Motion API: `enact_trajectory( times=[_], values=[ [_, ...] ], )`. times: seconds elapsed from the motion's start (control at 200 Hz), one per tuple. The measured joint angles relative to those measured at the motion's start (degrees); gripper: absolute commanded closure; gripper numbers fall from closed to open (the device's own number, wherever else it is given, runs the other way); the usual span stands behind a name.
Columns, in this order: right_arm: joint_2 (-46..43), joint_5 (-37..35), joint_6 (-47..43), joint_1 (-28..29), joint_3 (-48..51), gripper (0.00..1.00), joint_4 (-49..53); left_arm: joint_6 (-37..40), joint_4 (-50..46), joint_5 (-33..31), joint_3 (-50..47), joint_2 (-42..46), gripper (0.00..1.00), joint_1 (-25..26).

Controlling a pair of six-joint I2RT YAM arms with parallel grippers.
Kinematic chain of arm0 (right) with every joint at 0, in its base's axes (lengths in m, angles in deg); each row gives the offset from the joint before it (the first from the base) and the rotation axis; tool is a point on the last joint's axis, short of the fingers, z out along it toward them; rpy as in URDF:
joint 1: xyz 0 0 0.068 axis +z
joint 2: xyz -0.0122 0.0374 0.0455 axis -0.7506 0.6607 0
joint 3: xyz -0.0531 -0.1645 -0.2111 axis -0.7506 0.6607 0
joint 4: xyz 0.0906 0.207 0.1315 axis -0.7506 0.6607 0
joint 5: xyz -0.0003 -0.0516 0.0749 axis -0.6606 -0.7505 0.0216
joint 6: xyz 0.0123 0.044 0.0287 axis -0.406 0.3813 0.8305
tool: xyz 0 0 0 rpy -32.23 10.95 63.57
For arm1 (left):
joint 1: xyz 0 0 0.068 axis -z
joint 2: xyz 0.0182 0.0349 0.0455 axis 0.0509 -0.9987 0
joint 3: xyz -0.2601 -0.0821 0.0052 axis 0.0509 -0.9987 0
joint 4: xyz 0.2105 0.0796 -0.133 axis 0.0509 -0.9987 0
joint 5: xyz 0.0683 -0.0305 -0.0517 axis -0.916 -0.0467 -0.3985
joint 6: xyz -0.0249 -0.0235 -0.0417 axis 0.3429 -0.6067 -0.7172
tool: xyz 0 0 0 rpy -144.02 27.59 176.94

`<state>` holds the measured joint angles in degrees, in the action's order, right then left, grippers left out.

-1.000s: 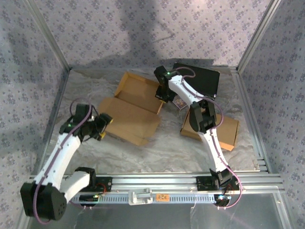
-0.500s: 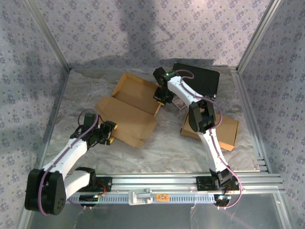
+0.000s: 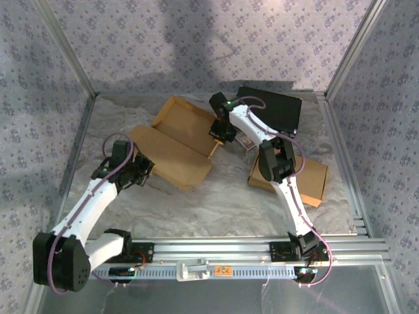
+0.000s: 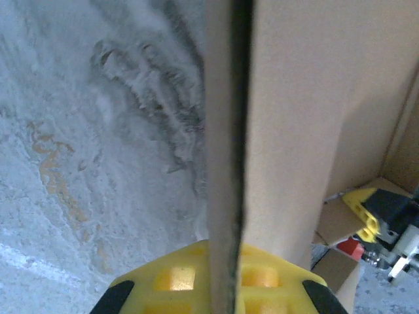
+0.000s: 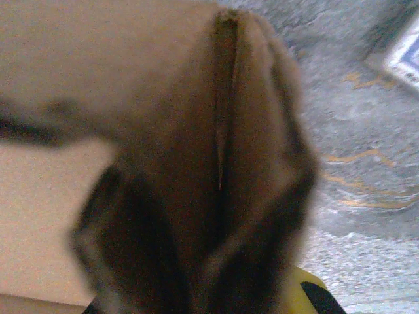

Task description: Fold the paper box

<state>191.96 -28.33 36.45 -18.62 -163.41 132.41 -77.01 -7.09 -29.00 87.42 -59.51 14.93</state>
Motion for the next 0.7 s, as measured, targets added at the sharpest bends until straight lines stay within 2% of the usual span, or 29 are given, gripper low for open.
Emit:
enact_trajectory(
  times=[0.09, 0.145, 0.28, 0.45, 0.555, 0.7],
  values=[
    [-0.3, 1.2, 1.6, 1.2, 1.6, 1.0, -1.1, 3.0, -7.4, -2.2, 6.8, 0.0, 1.0, 0.2],
    [-0.9, 2.1, 3.0, 2.3, 3.8, 0.95, -2.2, 5.4, -12.3, -3.2, 10.9, -0.8, 1.0, 0.2],
    [-3.3, 4.0, 6.6, 4.9, 10.0, 0.75, -4.2, 11.8, -23.1, -5.6, 20.0, -5.2, 1.0, 0.1],
    [-7.2, 7.3, 9.1, 7.0, 15.5, 0.45, -4.7, 21.3, -29.7, -8.6, 27.2, -10.4, 1.0, -0.4],
    [-10.7, 7.6, 8.5, 7.9, 16.5, 0.39, -4.3, 26.3, -33.3, -10.2, 31.0, -12.6, 1.0, -1.0],
    [-17.4, 7.6, 6.3, 8.6, 17.0, 0.38, -3.2, 32.8, -38.1, -12.1, 37.7, -17.3, 1.0, -1.3]
  ],
)
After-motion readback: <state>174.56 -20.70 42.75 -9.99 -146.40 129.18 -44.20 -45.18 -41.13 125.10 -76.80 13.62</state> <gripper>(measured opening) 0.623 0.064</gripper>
